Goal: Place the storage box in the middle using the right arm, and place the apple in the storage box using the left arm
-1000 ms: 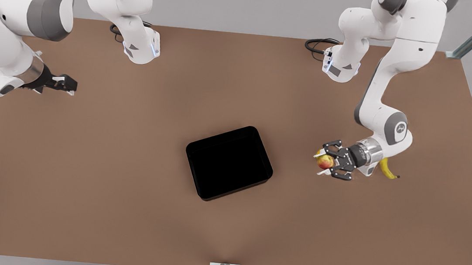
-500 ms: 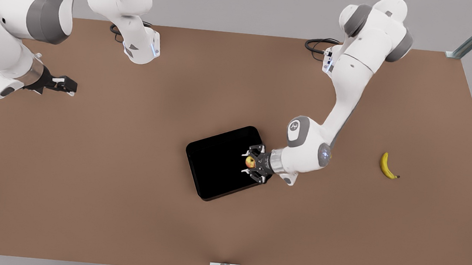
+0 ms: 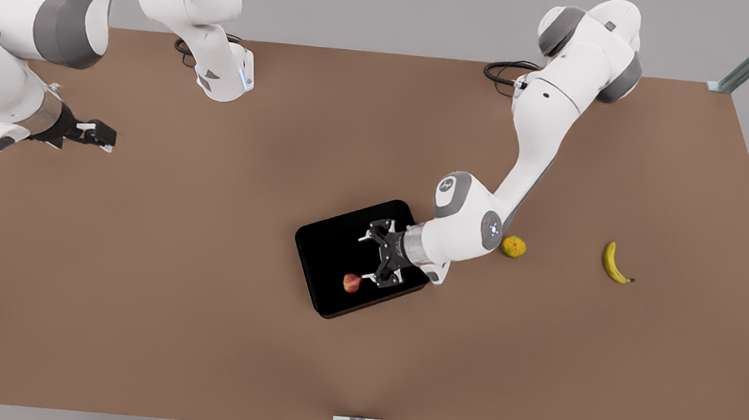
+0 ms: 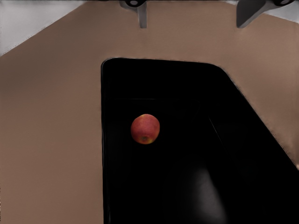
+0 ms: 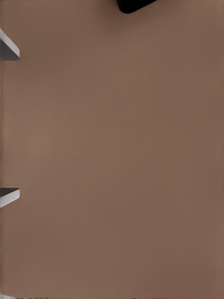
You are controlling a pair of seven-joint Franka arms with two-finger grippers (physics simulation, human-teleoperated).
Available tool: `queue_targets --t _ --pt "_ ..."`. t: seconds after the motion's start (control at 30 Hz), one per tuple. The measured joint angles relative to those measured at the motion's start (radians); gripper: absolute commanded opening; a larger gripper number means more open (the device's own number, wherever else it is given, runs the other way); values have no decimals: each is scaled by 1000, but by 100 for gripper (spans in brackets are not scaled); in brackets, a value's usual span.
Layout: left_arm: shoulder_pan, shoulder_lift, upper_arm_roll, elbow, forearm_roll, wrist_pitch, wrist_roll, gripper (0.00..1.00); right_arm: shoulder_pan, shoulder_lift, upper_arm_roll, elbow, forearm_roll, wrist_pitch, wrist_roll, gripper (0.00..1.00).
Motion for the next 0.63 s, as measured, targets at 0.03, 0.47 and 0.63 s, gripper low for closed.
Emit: queue_targets --t 0.03,0.47,0.63 --pt "8 -58 76 -16 18 -71 6 100 -5 0 0 0 0 0 0 100" --pt "285 -359 306 222 536 -1071 1957 100 -26 -2 0 2 3 0 0 100" --pt "274 -353 298 222 563 -1033 1951 100 -2 -1 0 1 3 0 -2 100"
